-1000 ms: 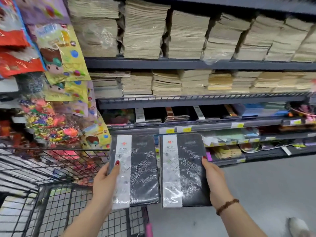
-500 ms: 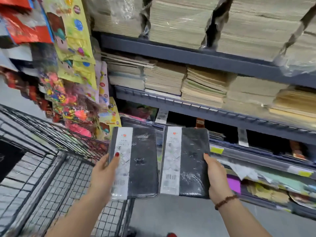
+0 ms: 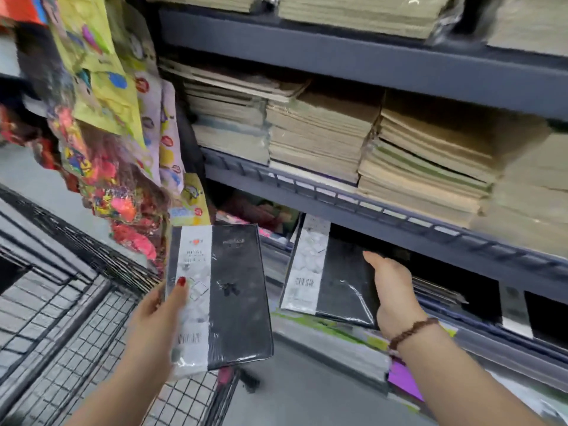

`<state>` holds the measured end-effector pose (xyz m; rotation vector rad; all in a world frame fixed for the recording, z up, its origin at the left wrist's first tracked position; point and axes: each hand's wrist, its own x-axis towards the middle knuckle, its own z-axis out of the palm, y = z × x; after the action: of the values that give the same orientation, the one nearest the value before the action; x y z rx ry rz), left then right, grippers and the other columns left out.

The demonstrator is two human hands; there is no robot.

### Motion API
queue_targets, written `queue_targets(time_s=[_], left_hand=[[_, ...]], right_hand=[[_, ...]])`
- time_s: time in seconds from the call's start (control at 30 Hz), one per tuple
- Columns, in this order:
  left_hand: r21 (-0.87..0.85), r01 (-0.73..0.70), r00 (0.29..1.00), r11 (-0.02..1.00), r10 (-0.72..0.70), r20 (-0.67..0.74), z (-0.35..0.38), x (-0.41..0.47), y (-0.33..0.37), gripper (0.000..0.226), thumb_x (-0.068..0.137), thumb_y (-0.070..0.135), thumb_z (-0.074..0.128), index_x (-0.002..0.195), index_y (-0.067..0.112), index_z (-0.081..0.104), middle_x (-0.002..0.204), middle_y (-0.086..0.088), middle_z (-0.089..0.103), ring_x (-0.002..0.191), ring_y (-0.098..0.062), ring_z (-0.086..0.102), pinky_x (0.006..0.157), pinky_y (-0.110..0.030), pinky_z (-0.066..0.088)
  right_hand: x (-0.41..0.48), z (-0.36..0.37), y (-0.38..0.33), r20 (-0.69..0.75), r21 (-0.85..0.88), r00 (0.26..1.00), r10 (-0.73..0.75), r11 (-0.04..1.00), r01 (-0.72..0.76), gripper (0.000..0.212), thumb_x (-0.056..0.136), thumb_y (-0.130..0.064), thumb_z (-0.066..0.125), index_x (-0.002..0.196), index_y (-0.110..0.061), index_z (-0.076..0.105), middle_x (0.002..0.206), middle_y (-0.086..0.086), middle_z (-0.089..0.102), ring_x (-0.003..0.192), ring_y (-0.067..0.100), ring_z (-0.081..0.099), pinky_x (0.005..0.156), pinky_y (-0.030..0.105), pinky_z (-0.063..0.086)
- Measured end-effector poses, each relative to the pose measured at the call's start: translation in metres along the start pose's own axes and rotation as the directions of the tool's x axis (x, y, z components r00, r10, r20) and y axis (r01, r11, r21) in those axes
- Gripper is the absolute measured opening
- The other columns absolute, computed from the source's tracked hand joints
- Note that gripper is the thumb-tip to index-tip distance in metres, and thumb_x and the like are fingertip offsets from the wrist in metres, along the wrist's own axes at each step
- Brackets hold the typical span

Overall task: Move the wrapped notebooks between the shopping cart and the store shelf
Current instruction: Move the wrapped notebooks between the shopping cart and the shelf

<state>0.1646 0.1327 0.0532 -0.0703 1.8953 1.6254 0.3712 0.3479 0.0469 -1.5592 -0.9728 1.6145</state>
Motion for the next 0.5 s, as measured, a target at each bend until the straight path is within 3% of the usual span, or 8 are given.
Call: queue_targets(time_s=[0.07, 0.1, 0.2, 0.27, 0.3, 0.37, 0.4, 0.5], left_hand=[[-0.008, -0.029, 1.0, 1.0, 0.029, -0.003, 0.004, 0.002, -0.001, 0.028, 0.088, 0.031, 0.064, 0.113, 0.02, 0.063, 0.073, 0.0, 0.073, 0.062, -0.021, 0.056, 0.057, -0.03, 0.044], [0.0, -0.046, 0.999, 0.999, 0.046, -0.001, 0.006, 0.003, -0.002, 0.029, 0.087, 0.032, 0.063, 0.114, 0.021, 0.063, 0.086, -0.004, 0.072, 0.064, -0.021, 0.055, 0.056, -0.028, 0.041], [0.022, -0.095, 0.995, 0.995, 0.095, -0.012, 0.01, 0.005, -0.003, 0.04, 0.086, 0.035, 0.064, 0.123, 0.023, 0.058, 0.104, -0.006, 0.066, 0.066, -0.018, 0.05, 0.06, -0.032, 0.046], [0.013, -0.106, 0.994, 0.994, 0.106, 0.001, 0.012, 0.007, -0.004, 0.047, 0.085, 0.035, 0.064, 0.13, 0.024, 0.055, 0.105, -0.004, 0.066, 0.067, -0.02, 0.053, 0.064, -0.036, 0.048], [0.02, -0.112, 0.994, 0.993, 0.112, 0.0, 0.012, 0.007, -0.004, 0.049, 0.085, 0.036, 0.064, 0.131, 0.025, 0.053, 0.104, -0.003, 0.065, 0.073, -0.023, 0.058, 0.067, -0.038, 0.049], [0.017, -0.136, 0.991, 0.991, 0.136, 0.0, 0.011, 0.008, -0.005, 0.051, 0.084, 0.035, 0.065, 0.132, 0.024, 0.053, 0.103, 0.0, 0.065, 0.082, -0.018, 0.058, 0.074, -0.04, 0.047], [0.016, -0.139, 0.99, 0.99, 0.139, 0.0, 0.011, 0.008, -0.005, 0.051, 0.083, 0.035, 0.066, 0.131, 0.024, 0.054, 0.104, 0.0, 0.066, 0.078, -0.013, 0.056, 0.073, -0.038, 0.046], [0.025, -0.136, 0.991, 0.99, 0.136, 0.0, 0.007, 0.01, -0.008, 0.051, 0.083, 0.037, 0.066, 0.132, 0.027, 0.053, 0.087, 0.008, 0.063, 0.069, -0.012, 0.051, 0.068, -0.034, 0.045]], right_hand=[[0.014, 0.007, 0.005, 0.003, -0.07, 1.0, -0.023, 0.997, 0.024, 0.036, 0.08, -0.025, 0.069, 0.102, -0.002, 0.054, 0.108, 0.019, 0.06, 0.094, 0.023, 0.055, 0.08, 0.036, 0.041], [0.019, 0.009, 0.008, 0.001, -0.109, 0.999, -0.034, 0.993, 0.034, 0.046, 0.08, -0.026, 0.069, 0.113, 0.001, 0.052, 0.117, 0.017, 0.058, 0.102, 0.026, 0.056, 0.083, 0.037, 0.042], [0.024, 0.009, 0.013, 0.028, -0.215, 0.998, -0.061, 0.974, 0.065, 0.069, 0.077, -0.024, 0.074, 0.132, 0.001, 0.041, 0.128, 0.006, 0.052, 0.114, 0.028, 0.054, 0.082, 0.029, 0.042], [0.021, 0.008, 0.018, 0.105, -0.247, 0.991, -0.081, 0.963, 0.105, 0.08, 0.066, -0.024, 0.082, 0.13, -0.004, 0.04, 0.126, 0.009, 0.056, 0.107, 0.026, 0.058, 0.079, 0.03, 0.048], [0.015, 0.008, 0.021, 0.129, -0.282, 0.987, -0.094, 0.951, 0.128, 0.089, 0.062, -0.024, 0.085, 0.134, -0.006, 0.034, 0.13, 0.008, 0.053, 0.111, 0.024, 0.055, 0.085, 0.033, 0.048], [0.002, 0.007, 0.025, 0.181, -0.387, 0.964, -0.194, 0.887, 0.251, 0.109, 0.059, -0.027, 0.088, 0.143, -0.018, 0.018, 0.141, 0.003, 0.037, 0.127, 0.019, 0.04, 0.104, 0.033, 0.036], [-0.006, 0.006, 0.025, 0.217, -0.459, 0.948, -0.231, 0.833, 0.308, 0.116, 0.057, -0.031, 0.088, 0.145, -0.021, 0.014, 0.143, 0.001, 0.031, 0.132, 0.016, 0.032, 0.107, 0.029, 0.029], [-0.026, 0.003, 0.028, 0.349, -0.613, 0.919, -0.181, 0.698, 0.37, 0.124, 0.049, -0.039, 0.09, 0.146, -0.032, 0.014, 0.137, -0.001, 0.021, 0.129, 0.013, 0.024, 0.1, 0.023, 0.026]])
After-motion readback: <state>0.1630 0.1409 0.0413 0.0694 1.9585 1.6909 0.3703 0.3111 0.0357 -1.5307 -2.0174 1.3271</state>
